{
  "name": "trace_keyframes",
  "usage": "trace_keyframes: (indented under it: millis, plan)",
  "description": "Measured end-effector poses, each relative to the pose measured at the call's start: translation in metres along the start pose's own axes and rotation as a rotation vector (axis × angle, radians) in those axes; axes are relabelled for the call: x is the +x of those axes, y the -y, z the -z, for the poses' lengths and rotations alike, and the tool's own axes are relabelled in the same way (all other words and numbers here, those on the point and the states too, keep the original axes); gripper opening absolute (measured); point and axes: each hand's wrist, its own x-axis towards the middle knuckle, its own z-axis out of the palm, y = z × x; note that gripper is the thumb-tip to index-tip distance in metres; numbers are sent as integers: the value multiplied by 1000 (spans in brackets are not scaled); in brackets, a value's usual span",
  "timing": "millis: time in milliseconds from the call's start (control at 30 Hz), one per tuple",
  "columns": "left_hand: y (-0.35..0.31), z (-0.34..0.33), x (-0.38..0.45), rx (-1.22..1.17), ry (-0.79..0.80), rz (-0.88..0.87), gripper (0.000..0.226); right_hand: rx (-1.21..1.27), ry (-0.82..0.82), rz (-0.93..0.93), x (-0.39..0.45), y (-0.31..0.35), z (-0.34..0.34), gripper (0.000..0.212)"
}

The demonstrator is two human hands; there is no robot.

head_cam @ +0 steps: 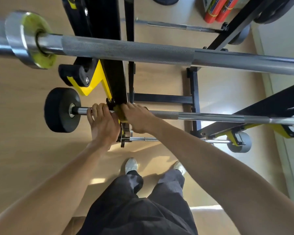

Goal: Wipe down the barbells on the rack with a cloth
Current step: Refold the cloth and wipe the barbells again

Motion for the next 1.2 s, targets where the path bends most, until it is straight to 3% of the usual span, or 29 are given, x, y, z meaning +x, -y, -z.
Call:
trace_keyframes:
  millis: [67,133,267,433,667,767,933,1200]
  plan:
    - [-2,-1,0,-32,-24,4,30,2,-6,-48,-22,-27,3,47]
    - [0,-2,-2,-62,-51,-8,31,3,27,-127,-47,-57,6,35]
    - [-2,-7,-3,-115,-123,16,27,-85,58,-213,-78,-97,9,35]
    - [-7,-15,0,-152,-200,80,24,-202,150,-120,-60,-84,10,41]
    - [-5,-19,2,-139,-208,92,23,-84,12,7,4,-7,3,34]
    - [-5,-19,2,-131,-253,87,22,-67,-89,-29,11,4,-4,27]
    - [-3,-23,0,-112,-280,64,23,-70,-192,-42,-10,-13,-17,37]
    - [-5,-20,-1,-104,-254,53,25,-31,-50,-176,-76,-88,-5,53]
